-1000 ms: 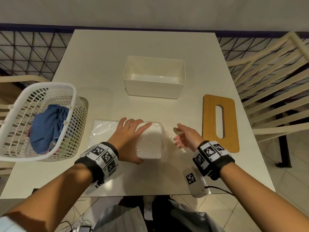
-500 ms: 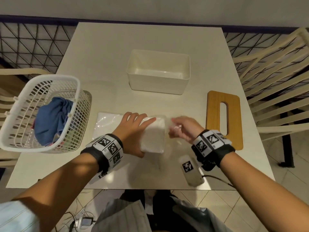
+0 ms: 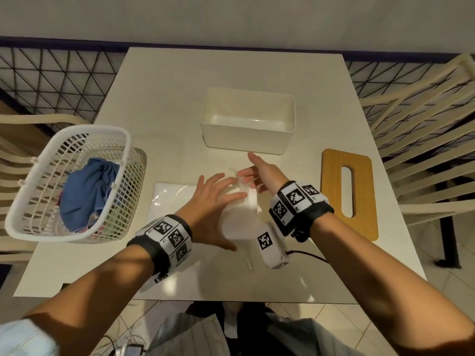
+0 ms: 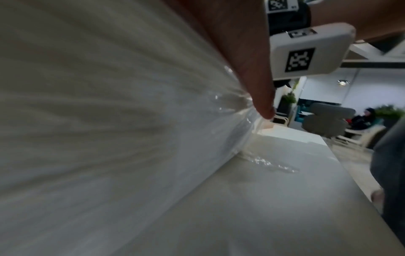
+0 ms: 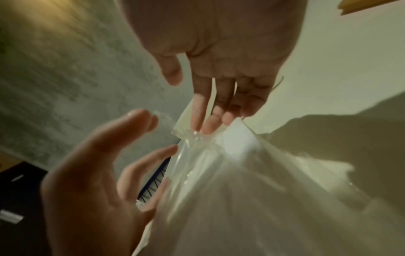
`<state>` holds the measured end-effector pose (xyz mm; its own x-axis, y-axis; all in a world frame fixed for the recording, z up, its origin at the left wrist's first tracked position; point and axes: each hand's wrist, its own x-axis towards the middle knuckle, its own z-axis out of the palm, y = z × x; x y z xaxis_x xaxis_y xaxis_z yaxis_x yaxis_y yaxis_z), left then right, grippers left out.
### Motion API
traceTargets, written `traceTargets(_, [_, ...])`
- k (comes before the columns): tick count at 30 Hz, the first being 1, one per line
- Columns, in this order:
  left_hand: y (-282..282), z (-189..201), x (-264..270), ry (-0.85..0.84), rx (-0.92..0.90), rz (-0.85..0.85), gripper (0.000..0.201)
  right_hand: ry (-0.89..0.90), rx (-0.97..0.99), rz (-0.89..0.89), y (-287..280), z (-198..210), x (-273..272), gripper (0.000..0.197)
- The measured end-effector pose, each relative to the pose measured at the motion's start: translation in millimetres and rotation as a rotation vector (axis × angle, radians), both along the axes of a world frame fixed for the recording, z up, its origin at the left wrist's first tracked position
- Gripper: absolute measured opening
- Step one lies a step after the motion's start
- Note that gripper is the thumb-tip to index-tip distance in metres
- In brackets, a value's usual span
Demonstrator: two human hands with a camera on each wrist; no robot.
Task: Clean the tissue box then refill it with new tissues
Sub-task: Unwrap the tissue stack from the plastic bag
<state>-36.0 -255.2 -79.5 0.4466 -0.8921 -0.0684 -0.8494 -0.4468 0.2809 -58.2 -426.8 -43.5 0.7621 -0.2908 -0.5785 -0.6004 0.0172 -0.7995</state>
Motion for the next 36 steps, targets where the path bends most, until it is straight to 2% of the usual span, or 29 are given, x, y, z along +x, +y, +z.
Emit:
traceTargets(1, [-0.1,-2.4,0.4,-0.047,0.004,-0.061,0.107,0.001,0.017,0.018,-2.8,-0.3,-0.6,0.049])
traceTargets(3, [-6.6,-1.2,0.1,-0.094,0.123,-0.126,0.101,-0.01,0.089,0.04,-9.7,-2.9,-5.5,0.046])
traceTargets(5, [-14.7,0.4,0.1,-0.066,0.232,-0.091,0.1,-0.048,0.158,0.011,-14.5,-7.0,-13.3,0.032])
traceTargets(7, [-18.2,1.8,3.4,-0.062,0.242,-0.081,0.104,-0.08,0.133,-0.075,-19.0,-12.8,-23.2,0.016])
traceTargets(9, [-20.2,-0.3,8.9,-0.035,0.202,-0.068,0.109,-0.071,0.09,-0.122,-21.9,-19.3,-37.7,0.024])
traceTargets(12, [-22.9,-1.6,17.6,0.039,0.174,-0.027,0.116,0.007,0.078,0.057,-17.7,-25.6,-61.1,0.027])
traceTargets(14, [-24.2,0.8,20.9,0.065,0.189,-0.013,0.119,0.035,-0.01,0.202,-10.2,-28.3,-71.1,0.038])
traceTargets(17, [-23.8,1.6,25.9,0.001,0.232,-0.007,0.119,0.058,-0.277,0.405,-2.0,-31.5,-75.9,0.049])
traceTargets(21, [-25.2,-0.3,28.4,-0.128,0.309,-0.018,0.121,0.108,-0.546,0.542,1.8,-32.0,-82.0,0.032])
traceTargets(24, [-25.0,-1.0,28.9,-0.105,0.33,0.013,0.121,-0.02,-0.665,0.437,2.9,-30.4,-88.7,0.013])
traceTargets(29, [-26.4,0.4,30.8,-0.091,0.312,0.015,0.116,-0.048,-0.677,0.299,10.6,-30.3,-101.5,0.018])
traceTargets(32, [-26.9,-0.1,30.9,-0.081,0.304,0.021,0.115,-0.182,-0.732,0.18,23.8,-38.8,-107.4,0.019])
traceTargets(34, [-27.7,-0.3,30.5,-0.072,0.296,0.029,0.115,-0.218,-0.684,0.1,34.2,-42.9,-110.6,0.023])
traceTargets(36, [-27.9,-0.7,30.4,-0.077,0.279,0.029,0.115,-0.182,-0.548,0.022,45.6,-43.2,-112.6,0.025])
